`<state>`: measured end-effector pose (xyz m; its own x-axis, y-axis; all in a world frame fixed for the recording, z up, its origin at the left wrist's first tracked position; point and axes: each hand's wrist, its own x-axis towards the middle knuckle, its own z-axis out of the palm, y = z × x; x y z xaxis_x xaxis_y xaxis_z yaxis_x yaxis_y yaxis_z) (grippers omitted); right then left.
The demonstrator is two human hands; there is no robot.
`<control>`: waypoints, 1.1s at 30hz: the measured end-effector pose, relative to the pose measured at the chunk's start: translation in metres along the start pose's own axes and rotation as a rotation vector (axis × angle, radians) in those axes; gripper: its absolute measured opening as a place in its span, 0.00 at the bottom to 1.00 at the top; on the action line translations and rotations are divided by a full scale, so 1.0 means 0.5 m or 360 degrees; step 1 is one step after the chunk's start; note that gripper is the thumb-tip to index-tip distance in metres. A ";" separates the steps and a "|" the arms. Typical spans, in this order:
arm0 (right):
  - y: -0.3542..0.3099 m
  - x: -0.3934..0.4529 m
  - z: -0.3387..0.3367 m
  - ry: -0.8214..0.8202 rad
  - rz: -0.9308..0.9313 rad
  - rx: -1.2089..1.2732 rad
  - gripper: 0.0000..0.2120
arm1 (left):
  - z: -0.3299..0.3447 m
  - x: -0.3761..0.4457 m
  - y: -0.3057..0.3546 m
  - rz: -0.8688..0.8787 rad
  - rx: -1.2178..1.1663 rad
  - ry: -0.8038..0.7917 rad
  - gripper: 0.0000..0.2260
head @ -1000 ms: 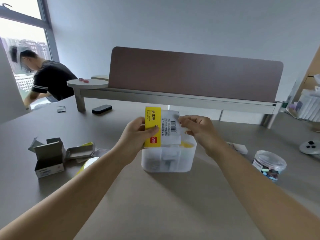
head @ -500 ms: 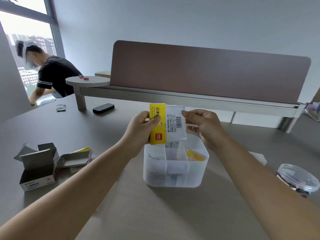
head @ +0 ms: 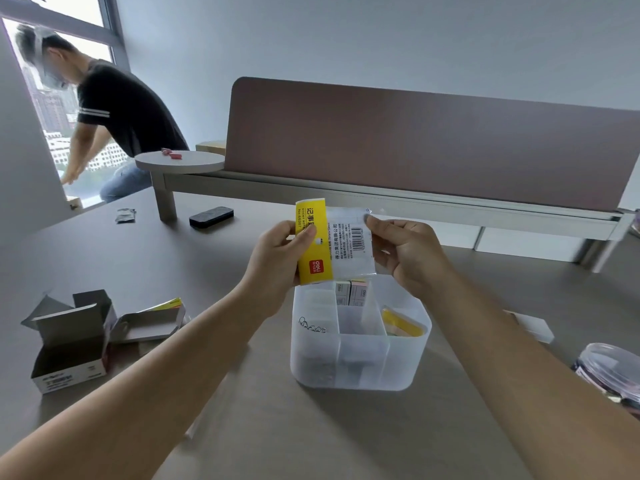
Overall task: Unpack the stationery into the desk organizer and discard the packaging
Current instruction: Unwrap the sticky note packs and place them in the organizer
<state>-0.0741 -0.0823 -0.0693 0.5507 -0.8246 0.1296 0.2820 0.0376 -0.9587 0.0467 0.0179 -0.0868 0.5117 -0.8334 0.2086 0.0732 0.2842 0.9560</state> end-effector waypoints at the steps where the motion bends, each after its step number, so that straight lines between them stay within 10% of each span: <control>1: 0.001 0.001 0.001 0.0009 -0.0004 -0.0001 0.06 | 0.000 0.000 -0.001 0.0002 -0.0013 -0.0003 0.06; 18: -0.014 -0.016 0.003 -0.0283 0.0073 -0.0287 0.05 | -0.010 0.004 0.008 0.0099 0.0144 -0.0067 0.05; 33: -0.029 0.001 -0.026 0.0091 -0.0043 -0.0457 0.05 | -0.034 0.016 0.002 0.0060 0.0290 0.0197 0.04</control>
<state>-0.0880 -0.0904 -0.0586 0.4986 -0.8538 0.1496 0.0578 -0.1394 -0.9885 0.0654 0.0194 -0.0878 0.6133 -0.7559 0.2290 -0.0981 0.2147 0.9717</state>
